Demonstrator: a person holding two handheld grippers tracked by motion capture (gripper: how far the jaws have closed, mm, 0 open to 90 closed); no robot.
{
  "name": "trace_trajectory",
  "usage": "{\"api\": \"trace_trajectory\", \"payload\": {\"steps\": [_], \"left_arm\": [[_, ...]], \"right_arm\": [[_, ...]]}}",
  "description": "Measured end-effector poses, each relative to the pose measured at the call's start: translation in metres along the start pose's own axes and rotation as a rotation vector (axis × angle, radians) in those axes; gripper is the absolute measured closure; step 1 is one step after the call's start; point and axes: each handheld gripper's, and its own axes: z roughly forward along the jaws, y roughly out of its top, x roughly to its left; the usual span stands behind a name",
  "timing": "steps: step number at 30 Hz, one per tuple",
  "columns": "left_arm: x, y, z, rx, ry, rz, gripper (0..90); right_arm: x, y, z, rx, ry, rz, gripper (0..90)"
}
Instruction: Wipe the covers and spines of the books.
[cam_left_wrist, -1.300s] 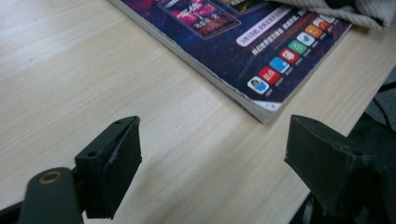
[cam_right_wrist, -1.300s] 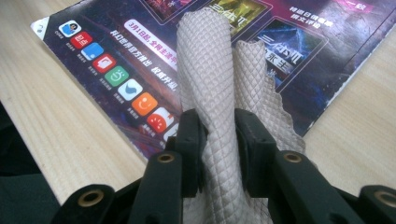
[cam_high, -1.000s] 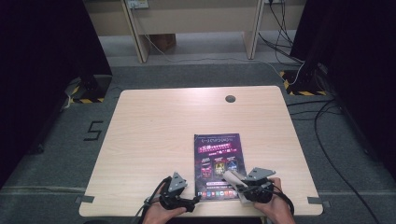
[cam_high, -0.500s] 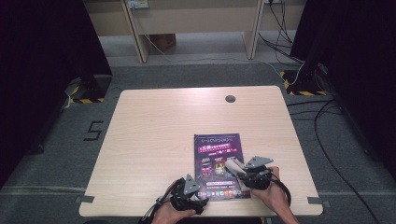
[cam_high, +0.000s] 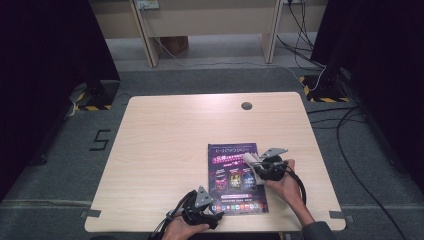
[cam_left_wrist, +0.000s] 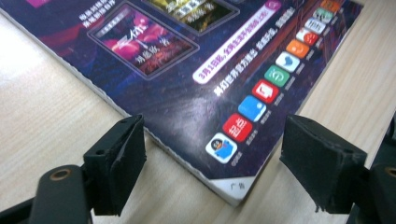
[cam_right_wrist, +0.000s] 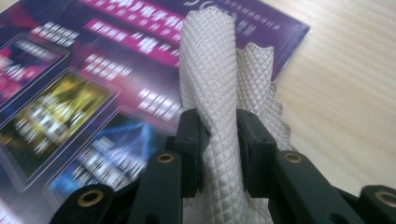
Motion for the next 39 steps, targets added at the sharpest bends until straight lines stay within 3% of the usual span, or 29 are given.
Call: {"api": "trace_trajectory", "payload": {"steps": [7,14,21,24,29,35,39], "left_arm": [[0.006,0.001,0.004,-0.001,-0.007,-0.025,19.1],[0.006,0.003,0.003,-0.018,0.013,-0.005,23.4],[0.007,0.002,0.004,-0.015,0.003,0.013,24.5],[0.007,0.002,0.003,-0.014,0.005,0.019,25.1],[0.007,0.002,0.001,-0.015,0.016,0.034,26.6],[0.008,0.002,0.001,-0.013,0.016,0.038,27.4],[0.010,0.001,0.000,-0.013,0.013,0.040,27.9]], "right_arm": [[-0.013,0.016,0.014,-0.007,-0.045,0.030,72.5],[-0.007,0.023,0.018,0.005,-0.087,-0.012,73.9],[0.015,0.024,0.018,0.007,-0.033,-0.075,73.8],[0.025,0.025,0.020,0.001,0.026,-0.082,73.8],[0.045,0.027,0.022,-0.001,0.073,-0.122,73.8],[0.066,0.028,0.022,0.008,0.164,-0.155,72.6],[0.072,0.029,0.023,0.006,0.172,-0.174,72.8]]}}
